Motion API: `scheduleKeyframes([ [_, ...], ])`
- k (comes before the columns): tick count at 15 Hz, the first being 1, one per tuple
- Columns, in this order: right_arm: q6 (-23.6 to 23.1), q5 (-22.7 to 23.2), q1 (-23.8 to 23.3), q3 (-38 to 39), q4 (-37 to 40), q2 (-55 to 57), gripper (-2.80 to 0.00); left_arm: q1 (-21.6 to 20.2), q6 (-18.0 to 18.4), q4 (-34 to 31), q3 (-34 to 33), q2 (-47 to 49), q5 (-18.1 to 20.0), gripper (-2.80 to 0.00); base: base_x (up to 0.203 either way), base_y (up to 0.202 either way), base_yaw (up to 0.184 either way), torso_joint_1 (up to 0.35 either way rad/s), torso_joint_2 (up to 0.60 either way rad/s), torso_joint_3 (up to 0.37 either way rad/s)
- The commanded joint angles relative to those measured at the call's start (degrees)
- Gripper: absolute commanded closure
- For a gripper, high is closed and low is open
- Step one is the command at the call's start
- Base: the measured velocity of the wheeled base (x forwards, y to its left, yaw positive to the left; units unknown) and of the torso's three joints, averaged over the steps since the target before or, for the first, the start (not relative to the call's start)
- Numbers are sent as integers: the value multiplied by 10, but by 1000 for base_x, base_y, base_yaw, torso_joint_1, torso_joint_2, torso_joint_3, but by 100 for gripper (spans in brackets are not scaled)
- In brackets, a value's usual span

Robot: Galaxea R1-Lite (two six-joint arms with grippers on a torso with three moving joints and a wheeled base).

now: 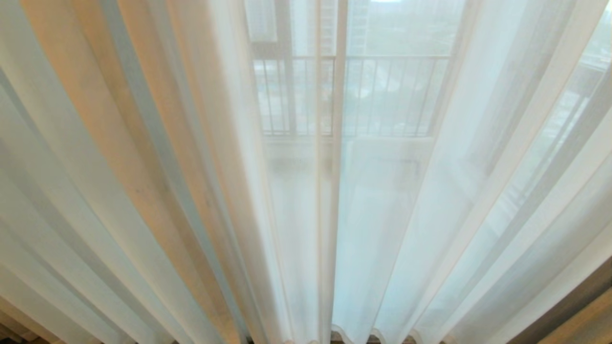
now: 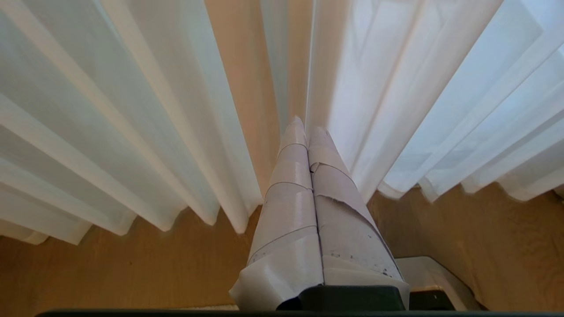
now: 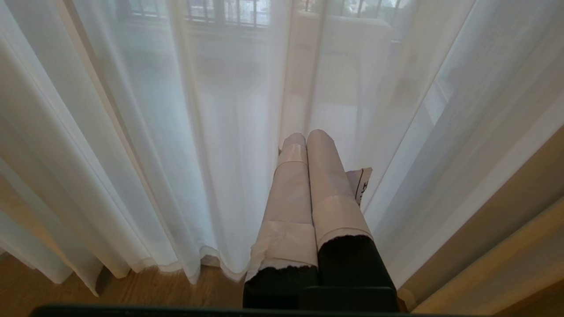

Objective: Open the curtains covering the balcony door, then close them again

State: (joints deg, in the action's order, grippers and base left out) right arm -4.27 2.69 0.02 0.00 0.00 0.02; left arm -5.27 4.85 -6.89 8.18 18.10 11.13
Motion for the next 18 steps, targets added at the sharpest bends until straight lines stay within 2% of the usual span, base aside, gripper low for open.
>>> scheduleKeyframes([
  [1, 0, 0, 0, 0, 0, 0, 0, 0, 0, 1, -7, -23, 0, 0, 0, 0, 0, 0, 0, 0],
  [5, 0, 0, 0, 0, 0, 0, 0, 6, 3, 21, -21, -23, 19, 0, 0, 0, 0, 0, 0, 0],
  [8, 0, 0, 0, 0, 0, 0, 0, 71, 2, 19, -27, -53, 21, 0, 0, 0, 0, 0, 0, 0],
  [11, 0, 0, 0, 0, 0, 0, 0, 56, 2, 11, -30, -118, 33, 0, 0, 0, 0, 0, 0, 0],
  [13, 0, 0, 0, 0, 0, 0, 0, 54, -13, 9, -30, -166, 35, 0, 0, 0, 0, 0, 0, 0],
  [14, 0, 0, 0, 0, 0, 0, 0, 53, -33, 10, -30, -180, 25, 0, 0, 0, 0, 0, 0, 0],
  [15, 0, 0, 0, 0, 0, 0, 0, 53, -34, 12, -32, -181, -13, 0, 0, 0, 0, 0, 0, 0],
  [17, 0, 0, 0, 0, 0, 0, 0, 53, -16, 26, -52, -180, -122, 0, 0, 0, 0, 0, 0, 0],
  [18, 0, 0, 1, 0, 0, 0, 0, 53, -17, 59, -64, -180, -132, 0, 0, 0, 0, 0, 0, 0],
])
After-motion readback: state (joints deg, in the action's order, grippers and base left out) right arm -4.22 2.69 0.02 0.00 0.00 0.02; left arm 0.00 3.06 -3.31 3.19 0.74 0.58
